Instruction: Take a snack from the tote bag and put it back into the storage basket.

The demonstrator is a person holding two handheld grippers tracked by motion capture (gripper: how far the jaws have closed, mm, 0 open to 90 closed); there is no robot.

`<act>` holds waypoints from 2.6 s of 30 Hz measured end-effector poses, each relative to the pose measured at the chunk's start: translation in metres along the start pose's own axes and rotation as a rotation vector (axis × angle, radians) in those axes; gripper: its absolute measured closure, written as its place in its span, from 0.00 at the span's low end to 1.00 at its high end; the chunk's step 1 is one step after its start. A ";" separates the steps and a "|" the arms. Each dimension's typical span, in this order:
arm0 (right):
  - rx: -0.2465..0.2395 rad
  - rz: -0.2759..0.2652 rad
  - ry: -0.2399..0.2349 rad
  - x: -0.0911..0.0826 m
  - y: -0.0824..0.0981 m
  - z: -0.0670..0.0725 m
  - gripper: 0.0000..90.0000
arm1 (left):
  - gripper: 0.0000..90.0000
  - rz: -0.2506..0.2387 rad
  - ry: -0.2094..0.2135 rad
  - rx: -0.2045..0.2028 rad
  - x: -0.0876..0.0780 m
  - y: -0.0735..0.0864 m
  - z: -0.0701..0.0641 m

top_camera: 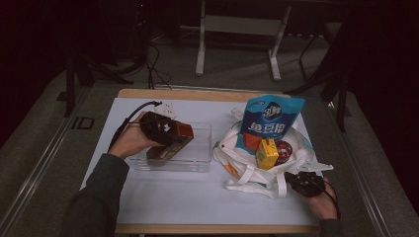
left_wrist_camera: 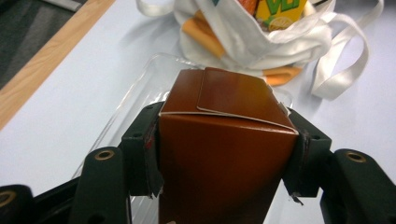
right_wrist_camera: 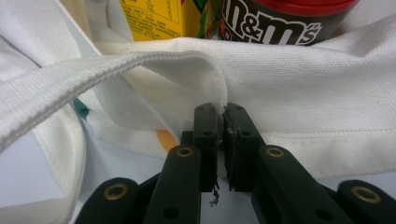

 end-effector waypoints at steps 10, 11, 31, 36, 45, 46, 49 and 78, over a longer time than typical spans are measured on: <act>-0.001 0.000 -0.001 0.000 0.000 0.000 0.93 | 0.42 -0.001 0.045 0.000 0.018 -0.004 -0.006; -0.001 0.000 0.000 0.000 0.000 0.000 0.93 | 0.42 0.004 0.055 0.002 0.023 -0.005 -0.007; -0.001 0.000 -0.001 0.000 0.000 0.000 0.93 | 0.39 0.050 0.100 0.018 0.060 -0.007 -0.025; 0.000 -0.001 0.000 0.000 0.000 0.000 0.93 | 0.38 0.054 0.097 0.012 0.065 -0.006 -0.028; 0.000 -0.001 -0.001 0.000 0.000 0.000 0.93 | 0.39 0.067 0.106 -0.006 0.078 -0.008 -0.031; 0.000 -0.001 -0.001 0.000 0.000 0.000 0.93 | 0.39 0.067 0.106 -0.006 0.078 -0.008 -0.031; 0.000 0.000 -0.002 0.000 0.000 0.000 0.93 | 0.39 0.074 0.092 -0.005 0.080 -0.009 -0.032; 0.015 -0.019 0.014 0.000 0.002 0.002 0.92 | 0.44 -0.213 -0.015 -0.073 0.074 -0.024 -0.040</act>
Point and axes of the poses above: each handheld gripper's, and its own axes: x roughly forward along the jaws, y roughly out of its underside, z roughly to its left, the point moved 1 cm from there along x, roughly forward along the jaws
